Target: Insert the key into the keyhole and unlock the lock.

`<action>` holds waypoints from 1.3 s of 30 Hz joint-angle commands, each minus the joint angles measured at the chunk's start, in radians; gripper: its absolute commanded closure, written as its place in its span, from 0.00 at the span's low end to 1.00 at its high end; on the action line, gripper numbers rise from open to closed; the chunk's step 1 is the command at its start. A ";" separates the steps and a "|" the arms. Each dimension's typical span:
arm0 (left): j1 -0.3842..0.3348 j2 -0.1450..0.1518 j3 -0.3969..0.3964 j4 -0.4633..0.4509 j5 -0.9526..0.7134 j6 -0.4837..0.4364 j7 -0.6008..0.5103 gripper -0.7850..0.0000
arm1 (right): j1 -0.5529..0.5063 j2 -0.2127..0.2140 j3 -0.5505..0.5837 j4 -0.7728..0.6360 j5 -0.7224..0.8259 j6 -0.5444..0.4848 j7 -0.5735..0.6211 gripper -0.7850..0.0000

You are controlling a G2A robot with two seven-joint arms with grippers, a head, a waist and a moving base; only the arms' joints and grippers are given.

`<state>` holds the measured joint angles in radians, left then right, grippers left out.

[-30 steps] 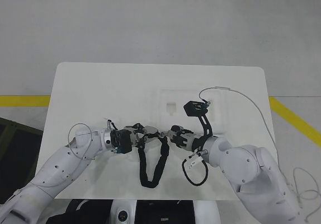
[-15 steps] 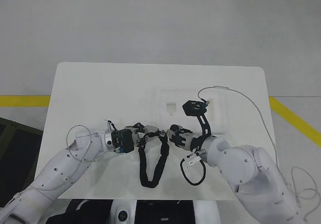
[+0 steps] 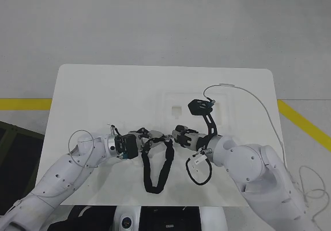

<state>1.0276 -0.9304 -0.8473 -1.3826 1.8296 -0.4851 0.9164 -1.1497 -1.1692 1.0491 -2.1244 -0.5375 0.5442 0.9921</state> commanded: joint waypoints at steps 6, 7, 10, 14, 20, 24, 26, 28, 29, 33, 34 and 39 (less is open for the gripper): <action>0.006 0.000 -0.011 0.002 0.003 -0.001 0.009 1.00 | 0.020 -0.002 0.000 0.032 0.037 -0.004 0.023 1.00; 0.008 0.000 -0.014 0.001 0.003 -0.001 0.011 1.00 | 0.020 -0.002 0.003 0.035 0.043 -0.004 0.021 1.00; 0.013 0.001 -0.020 0.002 0.005 -0.001 0.016 1.00 | 0.018 -0.001 0.012 0.036 0.059 -0.006 0.022 1.00; 0.018 0.001 -0.027 0.003 0.010 0.004 0.031 1.00 | 0.016 0.000 0.028 0.041 0.106 -0.015 0.039 1.00; 0.013 0.004 -0.030 0.014 0.068 0.030 0.086 1.00 | 0.030 0.004 0.042 0.060 0.143 -0.025 0.092 1.00; 0.007 0.005 -0.031 0.024 0.097 0.039 0.122 1.00 | 0.043 0.006 0.043 0.067 0.151 -0.022 0.112 1.00; 0.004 0.004 -0.032 0.028 0.102 0.039 0.132 1.00 | 0.048 0.007 0.040 0.071 0.156 -0.022 0.117 1.00; 0.002 0.004 -0.031 0.031 0.106 0.039 0.140 1.00 | 0.051 0.007 0.037 0.074 0.163 -0.023 0.116 1.00; 0.001 0.003 -0.031 0.033 0.106 0.039 0.143 1.00 | 0.052 0.007 0.034 0.075 0.166 -0.023 0.116 1.00; -0.003 0.000 -0.026 0.042 0.106 0.033 0.151 1.00 | 0.056 0.006 0.023 0.077 0.176 -0.025 0.110 1.00; -0.004 -0.001 -0.025 0.045 0.105 0.032 0.152 1.00 | 0.056 0.006 0.021 0.078 0.179 -0.025 0.108 1.00; -0.007 -0.006 -0.019 0.057 0.097 0.029 0.149 1.00 | 0.060 0.007 0.011 0.078 0.185 -0.026 0.103 1.00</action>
<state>1.0207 -0.9356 -0.8668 -1.3273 1.9282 -0.4556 1.0660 -1.0899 -1.1624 1.0613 -2.0457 -0.3525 0.5181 1.0948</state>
